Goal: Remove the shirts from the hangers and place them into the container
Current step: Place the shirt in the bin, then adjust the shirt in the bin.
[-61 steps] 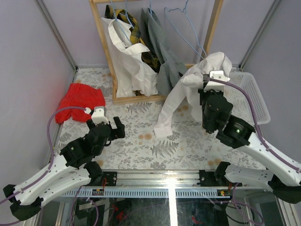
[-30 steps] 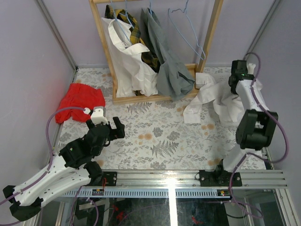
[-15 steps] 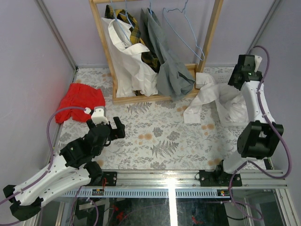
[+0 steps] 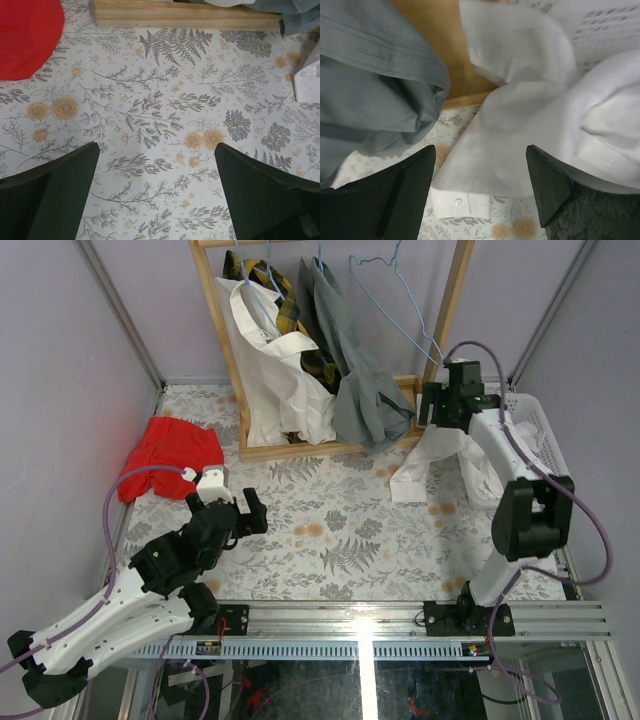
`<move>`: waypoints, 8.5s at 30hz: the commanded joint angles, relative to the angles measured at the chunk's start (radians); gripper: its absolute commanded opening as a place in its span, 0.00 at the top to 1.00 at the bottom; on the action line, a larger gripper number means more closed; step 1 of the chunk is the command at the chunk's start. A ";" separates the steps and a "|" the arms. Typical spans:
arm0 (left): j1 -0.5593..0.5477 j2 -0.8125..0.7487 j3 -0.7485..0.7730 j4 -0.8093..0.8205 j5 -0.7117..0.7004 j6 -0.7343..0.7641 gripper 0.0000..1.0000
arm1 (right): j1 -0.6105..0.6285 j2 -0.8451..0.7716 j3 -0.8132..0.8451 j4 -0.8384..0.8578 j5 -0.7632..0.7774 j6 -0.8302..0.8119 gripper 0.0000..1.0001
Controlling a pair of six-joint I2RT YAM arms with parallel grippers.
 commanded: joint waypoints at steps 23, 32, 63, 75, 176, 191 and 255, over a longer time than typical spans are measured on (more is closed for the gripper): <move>0.024 0.001 0.000 0.058 -0.001 0.014 0.00 | 0.068 0.450 0.252 0.160 0.308 0.135 0.25; 0.025 -0.003 -0.001 0.057 -0.002 0.014 0.00 | 0.068 0.443 0.185 0.236 0.296 0.169 0.71; 0.029 0.004 -0.002 0.064 0.015 0.024 0.00 | -0.086 -0.097 0.005 0.044 0.035 0.250 0.37; 0.032 0.011 0.000 0.065 0.023 0.025 0.00 | 0.087 -0.092 -0.313 0.231 0.027 0.448 0.29; 0.049 0.020 -0.001 0.067 0.027 0.027 0.00 | -0.235 -0.031 0.051 0.081 -0.036 0.212 0.39; 0.050 0.015 0.000 0.065 0.021 0.024 0.00 | 0.005 0.254 0.143 0.248 0.053 0.349 0.40; 0.064 0.018 -0.001 0.073 0.065 0.040 0.00 | -0.275 0.008 -0.117 0.071 0.264 0.252 0.73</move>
